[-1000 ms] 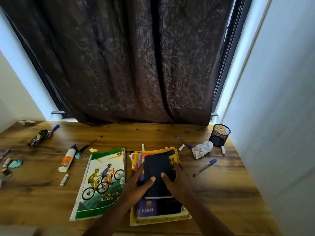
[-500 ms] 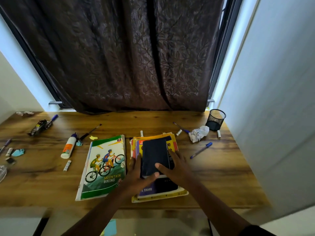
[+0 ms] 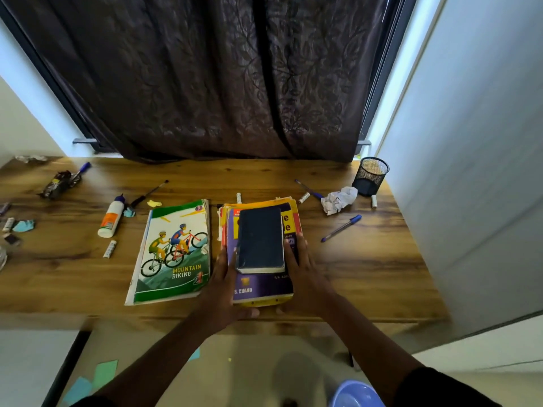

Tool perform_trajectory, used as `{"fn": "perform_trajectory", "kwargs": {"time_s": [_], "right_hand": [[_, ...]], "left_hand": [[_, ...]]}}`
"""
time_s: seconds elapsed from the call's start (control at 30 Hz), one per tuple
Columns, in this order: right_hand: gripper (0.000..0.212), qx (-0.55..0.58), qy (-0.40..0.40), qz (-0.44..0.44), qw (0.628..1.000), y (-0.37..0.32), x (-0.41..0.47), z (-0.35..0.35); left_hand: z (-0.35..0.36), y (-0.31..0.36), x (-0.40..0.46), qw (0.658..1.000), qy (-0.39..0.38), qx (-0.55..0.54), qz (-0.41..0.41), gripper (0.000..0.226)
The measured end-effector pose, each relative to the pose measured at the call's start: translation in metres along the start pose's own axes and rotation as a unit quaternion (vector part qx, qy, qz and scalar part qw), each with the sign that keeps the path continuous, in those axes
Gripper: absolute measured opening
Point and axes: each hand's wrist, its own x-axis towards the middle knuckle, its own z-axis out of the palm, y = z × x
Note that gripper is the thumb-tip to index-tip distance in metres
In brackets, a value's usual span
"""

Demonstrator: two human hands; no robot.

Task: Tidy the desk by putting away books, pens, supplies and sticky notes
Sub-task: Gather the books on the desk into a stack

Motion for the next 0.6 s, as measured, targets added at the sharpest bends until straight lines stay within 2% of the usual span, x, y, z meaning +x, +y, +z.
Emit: {"fn": "perform_trajectory", "kwargs": {"time_s": [0.4, 0.47, 0.53, 0.6], "right_hand": [[0.142, -0.013, 0.026, 0.008, 1.0, 0.001, -0.005, 0.008], [0.132, -0.014, 0.057, 0.022, 0.998, -0.006, -0.018, 0.008], [0.115, 0.017, 0.131, 0.026, 0.991, -0.016, -0.04, 0.015], [0.089, 0.062, 0.238, 0.012, 0.969, -0.026, -0.064, 0.031]], "left_hand": [[0.006, 0.002, -0.004, 0.999, 0.029, -0.011, -0.023, 0.146], [0.011, 0.01, -0.011, 0.998, 0.03, 0.021, -0.045, 0.15], [0.019, 0.019, -0.026, 0.996, 0.046, 0.034, -0.062, 0.148], [0.027, 0.03, -0.049, 0.993, 0.107, 0.014, -0.056, 0.13]]}}
